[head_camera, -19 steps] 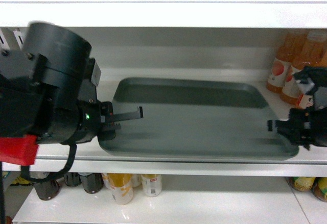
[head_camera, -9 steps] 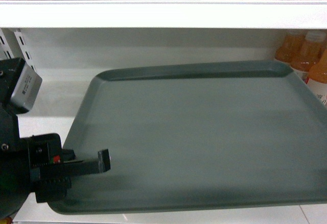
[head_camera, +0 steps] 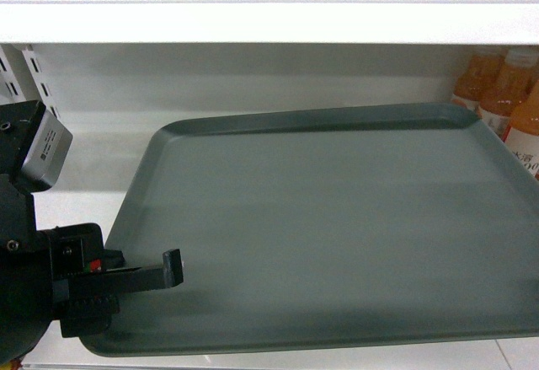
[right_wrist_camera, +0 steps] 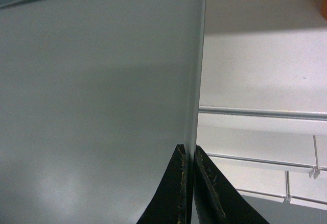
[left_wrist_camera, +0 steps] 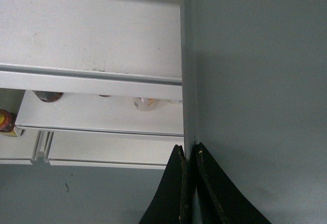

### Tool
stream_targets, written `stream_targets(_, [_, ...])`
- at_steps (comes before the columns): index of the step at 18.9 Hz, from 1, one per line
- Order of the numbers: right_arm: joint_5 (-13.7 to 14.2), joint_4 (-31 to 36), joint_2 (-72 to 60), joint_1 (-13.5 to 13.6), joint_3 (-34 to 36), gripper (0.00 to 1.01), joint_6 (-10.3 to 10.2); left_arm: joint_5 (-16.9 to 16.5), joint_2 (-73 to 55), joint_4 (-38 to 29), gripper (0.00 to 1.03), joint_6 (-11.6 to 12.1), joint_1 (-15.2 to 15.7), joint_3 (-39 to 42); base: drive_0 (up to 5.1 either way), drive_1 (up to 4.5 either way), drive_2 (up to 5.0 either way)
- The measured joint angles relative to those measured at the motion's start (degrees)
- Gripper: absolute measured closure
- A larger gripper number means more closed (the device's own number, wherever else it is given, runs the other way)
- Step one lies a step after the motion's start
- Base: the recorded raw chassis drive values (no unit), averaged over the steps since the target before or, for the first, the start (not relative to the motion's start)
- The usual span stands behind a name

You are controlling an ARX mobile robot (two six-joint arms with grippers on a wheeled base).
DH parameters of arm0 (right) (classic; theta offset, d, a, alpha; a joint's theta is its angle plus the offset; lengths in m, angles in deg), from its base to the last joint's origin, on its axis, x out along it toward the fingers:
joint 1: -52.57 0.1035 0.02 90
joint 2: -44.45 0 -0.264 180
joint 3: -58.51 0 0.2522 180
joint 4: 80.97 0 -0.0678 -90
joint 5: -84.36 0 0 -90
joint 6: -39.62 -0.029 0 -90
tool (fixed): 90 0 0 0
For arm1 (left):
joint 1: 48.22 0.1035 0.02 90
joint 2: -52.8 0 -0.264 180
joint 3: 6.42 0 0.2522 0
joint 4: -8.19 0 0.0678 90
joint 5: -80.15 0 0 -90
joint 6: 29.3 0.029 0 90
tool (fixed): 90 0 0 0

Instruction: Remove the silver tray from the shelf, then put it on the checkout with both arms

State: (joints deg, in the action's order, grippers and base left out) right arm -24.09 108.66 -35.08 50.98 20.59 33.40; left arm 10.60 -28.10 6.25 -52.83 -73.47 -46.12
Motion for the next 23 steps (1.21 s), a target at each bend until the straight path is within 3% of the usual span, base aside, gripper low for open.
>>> stream_targets(23, [-0.1,-0.1,-0.2,0.0,0.0,0.98,0.0,0.1,0.0,0.3,1.00,0.0,0.0,0.1,0.1,-3.93,4.1])
